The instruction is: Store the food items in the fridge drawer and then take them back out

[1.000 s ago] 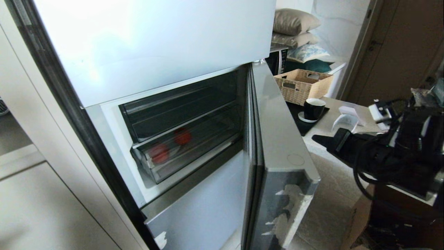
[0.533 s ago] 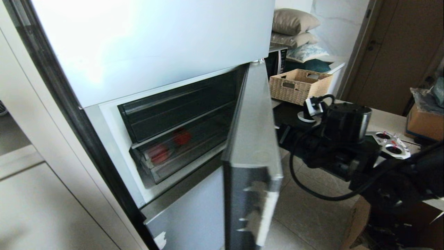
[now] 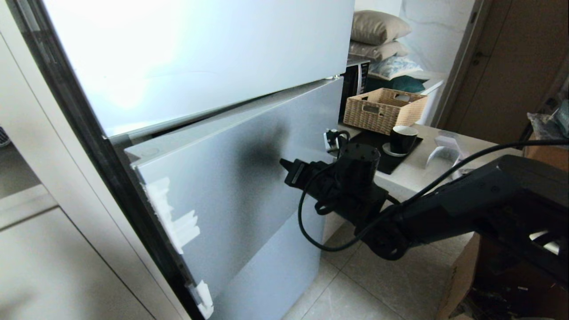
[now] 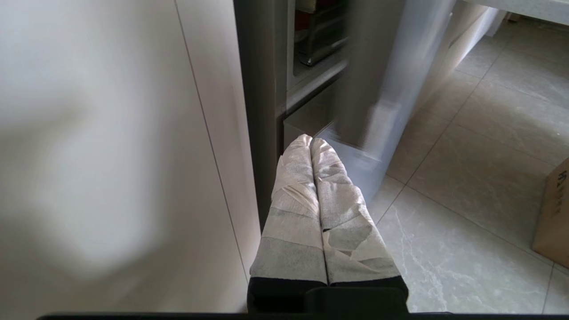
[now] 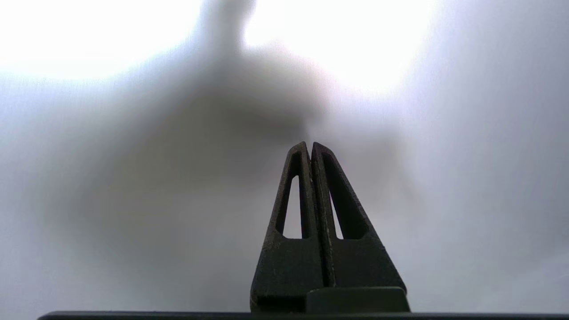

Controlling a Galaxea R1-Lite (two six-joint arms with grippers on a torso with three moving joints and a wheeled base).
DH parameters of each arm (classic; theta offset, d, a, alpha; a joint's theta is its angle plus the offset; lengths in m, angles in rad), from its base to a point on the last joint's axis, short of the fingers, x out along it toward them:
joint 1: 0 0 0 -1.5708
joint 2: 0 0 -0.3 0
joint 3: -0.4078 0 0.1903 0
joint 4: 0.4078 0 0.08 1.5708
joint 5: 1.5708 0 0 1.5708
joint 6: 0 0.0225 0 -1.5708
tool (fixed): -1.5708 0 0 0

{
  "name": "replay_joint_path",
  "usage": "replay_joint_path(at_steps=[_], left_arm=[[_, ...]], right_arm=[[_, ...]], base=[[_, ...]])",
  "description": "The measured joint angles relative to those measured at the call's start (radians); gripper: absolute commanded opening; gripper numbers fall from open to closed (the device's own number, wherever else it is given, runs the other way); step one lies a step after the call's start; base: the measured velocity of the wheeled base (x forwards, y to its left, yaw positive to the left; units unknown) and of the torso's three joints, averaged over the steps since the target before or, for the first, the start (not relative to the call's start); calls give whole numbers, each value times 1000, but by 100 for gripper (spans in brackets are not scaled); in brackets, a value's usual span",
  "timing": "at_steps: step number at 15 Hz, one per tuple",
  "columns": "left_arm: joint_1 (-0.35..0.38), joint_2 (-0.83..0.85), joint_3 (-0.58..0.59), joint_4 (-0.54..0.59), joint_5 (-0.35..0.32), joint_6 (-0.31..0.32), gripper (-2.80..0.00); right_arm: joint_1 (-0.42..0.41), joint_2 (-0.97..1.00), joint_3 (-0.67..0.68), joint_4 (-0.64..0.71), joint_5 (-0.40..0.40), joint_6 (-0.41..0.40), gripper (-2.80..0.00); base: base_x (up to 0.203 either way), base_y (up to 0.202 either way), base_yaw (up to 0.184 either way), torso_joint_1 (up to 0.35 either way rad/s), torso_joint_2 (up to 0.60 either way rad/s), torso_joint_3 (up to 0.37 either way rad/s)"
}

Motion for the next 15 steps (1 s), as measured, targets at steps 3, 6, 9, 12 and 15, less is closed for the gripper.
replay_joint_path(at_steps=[3, 6, 9, 12, 15], left_arm=[[0, 0, 0, 0, 0, 0, -280], [0, 0, 0, 0, 0, 0, -280], [0, 0, 0, 0, 0, 0, -280], [0, 0, 0, 0, 0, 0, -280], [0, 0, 0, 0, 0, 0, -280]], right_arm=[[28, -91, 114, -2, -4, -26, -280], [62, -285, 304, -3, -7, -50, -280], [80, -558, 537, -1, -8, -52, -280], [74, -868, 836, 4, -67, -66, -280], [11, -1126, 1100, 16, -256, -168, -280]], base=[[0, 0, 0, 0, 0, 0], [0, 0, 0, 0, 0, 0], [0, 0, 0, 0, 0, 0], [0, 0, 0, 0, 0, 0], [0, 0, 0, 0, 0, 0]])
